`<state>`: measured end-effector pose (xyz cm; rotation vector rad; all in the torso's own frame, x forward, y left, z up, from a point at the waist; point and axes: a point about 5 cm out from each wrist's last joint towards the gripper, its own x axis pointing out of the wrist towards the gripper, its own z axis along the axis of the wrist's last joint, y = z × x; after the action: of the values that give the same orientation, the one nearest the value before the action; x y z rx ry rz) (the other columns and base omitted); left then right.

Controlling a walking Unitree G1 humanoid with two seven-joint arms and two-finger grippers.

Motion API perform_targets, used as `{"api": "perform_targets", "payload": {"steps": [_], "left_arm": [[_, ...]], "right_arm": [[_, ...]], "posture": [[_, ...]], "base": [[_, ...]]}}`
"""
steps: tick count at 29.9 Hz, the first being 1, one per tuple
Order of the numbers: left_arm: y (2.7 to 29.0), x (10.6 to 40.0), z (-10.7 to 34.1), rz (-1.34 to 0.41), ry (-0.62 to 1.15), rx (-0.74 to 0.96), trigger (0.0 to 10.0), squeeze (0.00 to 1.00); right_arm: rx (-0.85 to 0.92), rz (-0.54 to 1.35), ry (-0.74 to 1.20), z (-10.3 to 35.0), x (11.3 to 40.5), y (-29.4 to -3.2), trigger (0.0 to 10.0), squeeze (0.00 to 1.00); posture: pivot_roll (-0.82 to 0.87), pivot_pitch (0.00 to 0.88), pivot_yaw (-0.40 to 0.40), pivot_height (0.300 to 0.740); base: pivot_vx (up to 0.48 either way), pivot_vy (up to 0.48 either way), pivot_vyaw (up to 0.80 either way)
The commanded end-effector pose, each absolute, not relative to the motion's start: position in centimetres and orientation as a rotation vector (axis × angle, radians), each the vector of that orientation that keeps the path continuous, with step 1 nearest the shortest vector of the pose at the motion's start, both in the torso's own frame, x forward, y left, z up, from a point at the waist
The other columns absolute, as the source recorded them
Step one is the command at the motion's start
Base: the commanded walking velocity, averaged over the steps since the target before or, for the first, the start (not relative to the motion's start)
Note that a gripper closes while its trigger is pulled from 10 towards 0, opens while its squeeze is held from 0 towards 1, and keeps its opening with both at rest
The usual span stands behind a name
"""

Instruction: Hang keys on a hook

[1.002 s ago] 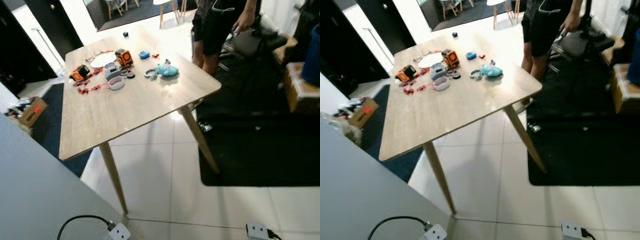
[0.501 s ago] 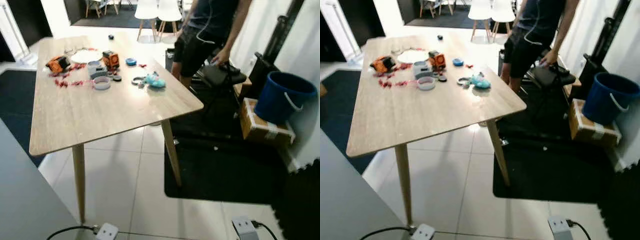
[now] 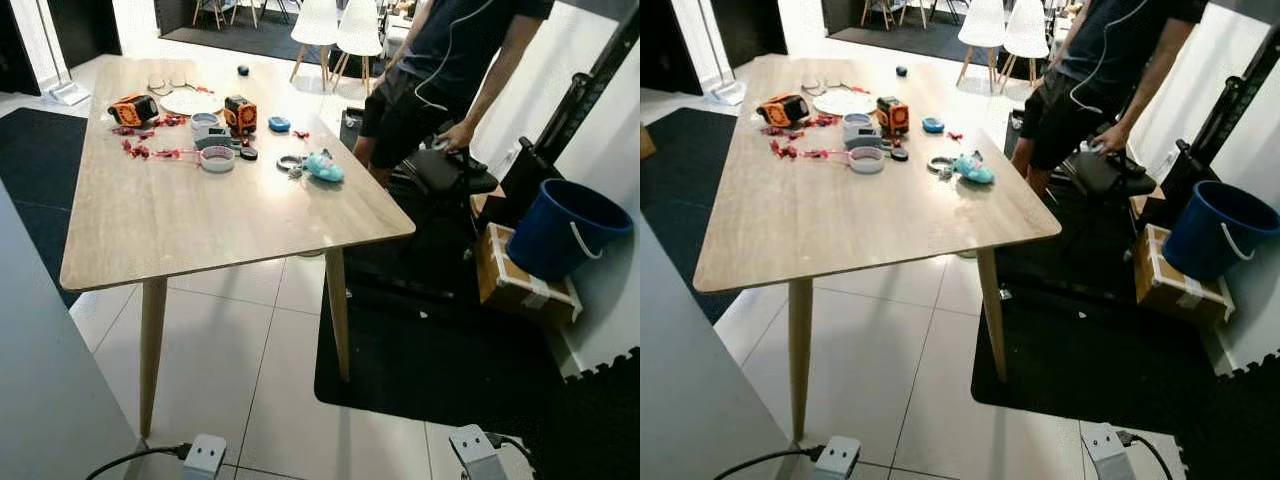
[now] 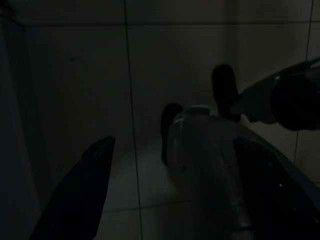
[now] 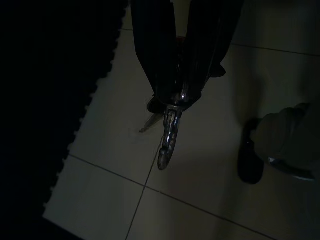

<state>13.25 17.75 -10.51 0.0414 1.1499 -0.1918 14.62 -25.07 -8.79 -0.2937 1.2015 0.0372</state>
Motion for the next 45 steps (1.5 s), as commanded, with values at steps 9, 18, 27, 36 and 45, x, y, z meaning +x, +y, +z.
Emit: {"api": "perform_targets", "payload": {"steps": [9,18,27,36,45], "left_arm": [[17.3,12.7,-10.7,-0.203,1.165,0.025,10.0,0.00],[17.3,12.5,-10.8,-0.226,1.170,0.053,10.0,0.00],[17.3,12.2,-10.8,-0.242,1.176,0.065,10.0,0.00],[17.8,11.2,-11.1,-0.278,1.207,0.110,10.0,0.00],[17.5,11.2,-11.1,-0.301,1.213,0.126,10.0,0.00]], "right_arm": [[-0.288,-0.017,1.237,-8.4,13.4,-27.5,10.0,0.00],[-0.303,-0.003,1.237,-8.2,13.5,-27.9,10.0,0.00],[-0.299,0.026,1.215,-8.4,15.0,-26.0,10.0,0.00],[-0.283,0.029,1.214,-8.6,14.7,-25.6,10.0,0.00],[-0.282,0.015,1.214,-8.7,14.5,-25.6,10.0,0.00]], "posture": [[-0.04,0.009,-0.093,0.740],[-0.05,0.016,-0.071,0.740],[-0.05,0.017,-0.052,0.740],[-0.08,0.012,-0.005,0.740],[-0.08,0.010,0.007,0.740]], "base": [[0.000,-0.463,0.00],[0.000,-0.154,0.00],[0.000,0.000,0.00],[0.000,0.000,0.77],[0.000,0.000,0.08]]}}
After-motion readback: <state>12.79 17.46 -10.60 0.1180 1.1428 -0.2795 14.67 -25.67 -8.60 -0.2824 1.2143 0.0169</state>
